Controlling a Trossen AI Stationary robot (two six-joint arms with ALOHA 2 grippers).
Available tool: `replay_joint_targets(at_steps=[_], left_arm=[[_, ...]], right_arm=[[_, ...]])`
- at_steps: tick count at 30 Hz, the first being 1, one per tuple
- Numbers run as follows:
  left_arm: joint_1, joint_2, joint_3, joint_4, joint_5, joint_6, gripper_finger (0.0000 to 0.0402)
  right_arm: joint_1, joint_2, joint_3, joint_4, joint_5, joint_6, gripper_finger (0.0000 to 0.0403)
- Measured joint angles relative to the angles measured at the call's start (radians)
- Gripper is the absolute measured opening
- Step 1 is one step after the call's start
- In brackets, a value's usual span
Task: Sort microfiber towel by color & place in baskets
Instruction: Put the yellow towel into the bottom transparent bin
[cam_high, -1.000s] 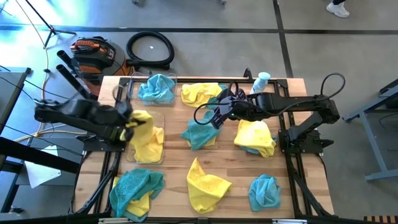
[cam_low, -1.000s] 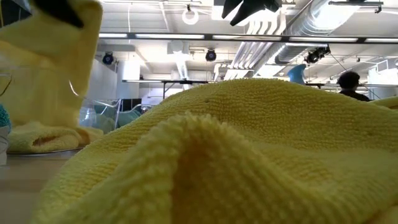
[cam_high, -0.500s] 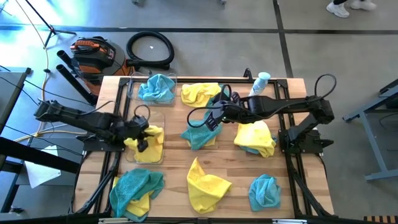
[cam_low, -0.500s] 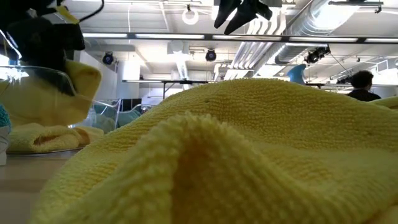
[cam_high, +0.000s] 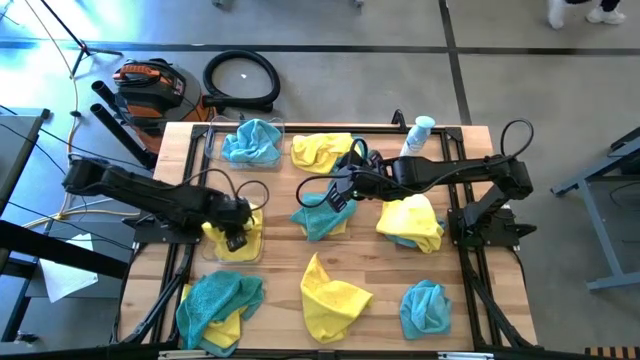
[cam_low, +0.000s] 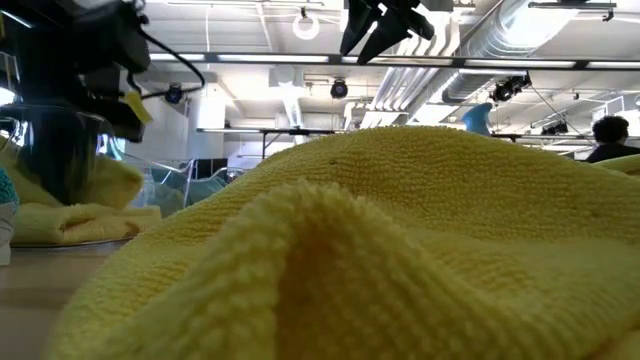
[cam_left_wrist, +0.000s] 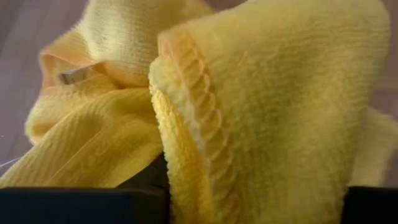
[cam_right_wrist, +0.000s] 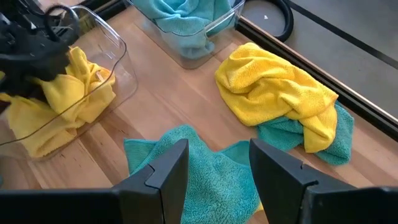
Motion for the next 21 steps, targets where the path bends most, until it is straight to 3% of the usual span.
replay_joint_targets(at_steps=[8, 21], left_arm=[[0.010, 0.104, 0.037, -0.033, 0.005, 0.041, 0.0139], [0.010, 0.082, 0.335, -0.389, -0.008, 0.146, 0.0140]], right_arm=[[0.000, 0.000, 0.000, 0.000, 0.000, 0.000, 0.0165], [0.000, 0.000, 0.000, -0.018, 0.001, -0.005, 0.0165]])
